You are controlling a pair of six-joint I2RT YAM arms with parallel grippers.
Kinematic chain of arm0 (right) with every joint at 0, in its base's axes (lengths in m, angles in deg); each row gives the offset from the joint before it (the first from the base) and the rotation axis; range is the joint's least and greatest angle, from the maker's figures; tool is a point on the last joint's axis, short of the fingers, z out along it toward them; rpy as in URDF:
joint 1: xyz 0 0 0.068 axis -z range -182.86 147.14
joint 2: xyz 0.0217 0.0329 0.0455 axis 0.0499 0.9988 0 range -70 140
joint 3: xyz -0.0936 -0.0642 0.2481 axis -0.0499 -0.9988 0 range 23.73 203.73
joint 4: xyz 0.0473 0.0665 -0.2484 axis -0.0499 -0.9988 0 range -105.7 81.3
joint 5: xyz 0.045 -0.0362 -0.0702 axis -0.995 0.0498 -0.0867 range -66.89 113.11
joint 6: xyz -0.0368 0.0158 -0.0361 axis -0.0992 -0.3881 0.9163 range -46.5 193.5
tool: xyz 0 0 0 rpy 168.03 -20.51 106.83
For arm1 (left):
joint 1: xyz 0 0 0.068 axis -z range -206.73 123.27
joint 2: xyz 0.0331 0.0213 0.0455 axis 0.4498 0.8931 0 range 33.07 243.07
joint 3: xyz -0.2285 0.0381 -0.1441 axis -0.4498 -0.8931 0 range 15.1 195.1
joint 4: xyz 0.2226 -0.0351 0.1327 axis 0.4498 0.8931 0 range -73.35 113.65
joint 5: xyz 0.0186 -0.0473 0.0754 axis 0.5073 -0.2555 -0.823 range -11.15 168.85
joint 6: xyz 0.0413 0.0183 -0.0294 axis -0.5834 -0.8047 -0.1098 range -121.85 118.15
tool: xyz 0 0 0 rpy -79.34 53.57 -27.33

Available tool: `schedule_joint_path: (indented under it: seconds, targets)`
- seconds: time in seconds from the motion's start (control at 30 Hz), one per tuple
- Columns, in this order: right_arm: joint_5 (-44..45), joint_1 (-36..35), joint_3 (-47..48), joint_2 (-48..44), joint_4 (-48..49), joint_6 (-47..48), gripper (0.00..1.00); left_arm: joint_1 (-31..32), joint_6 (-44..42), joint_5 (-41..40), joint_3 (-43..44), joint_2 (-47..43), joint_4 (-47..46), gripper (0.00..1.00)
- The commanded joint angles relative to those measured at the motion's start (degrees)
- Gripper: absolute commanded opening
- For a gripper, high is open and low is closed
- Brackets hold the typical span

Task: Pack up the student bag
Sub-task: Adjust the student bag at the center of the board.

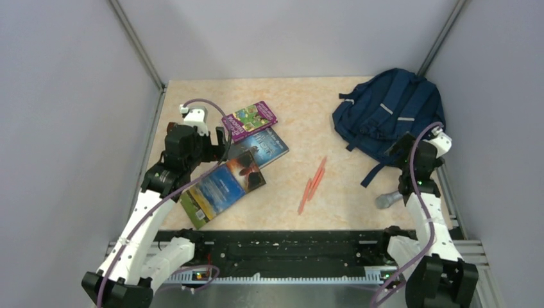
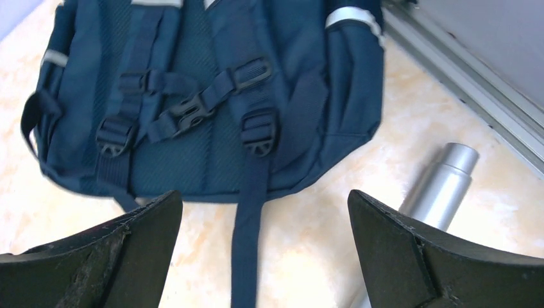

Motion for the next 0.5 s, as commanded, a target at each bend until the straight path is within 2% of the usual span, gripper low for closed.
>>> schedule_joint_path:
  seconds: [0.0, 0.3, 0.47]
  targets:
    - [-3.87, 6.49, -0.17, 1.26, 3.39, -3.22, 0.99, -0.14, -1.59, -1.63, -3.80, -6.13, -4.14, 0.98]
    - [-8.74, 10.87, -2.76, 8.05, 9.36, -5.13, 0.99, -0.14, -0.41, -0.73, -5.11, -4.90, -3.71, 0.98]
    - [-22.82, 21.17, -6.08, 12.03, 15.81, -9.80, 0.99, -0.14, -0.42, -0.45, -5.05, -5.34, -3.57, 0.98]
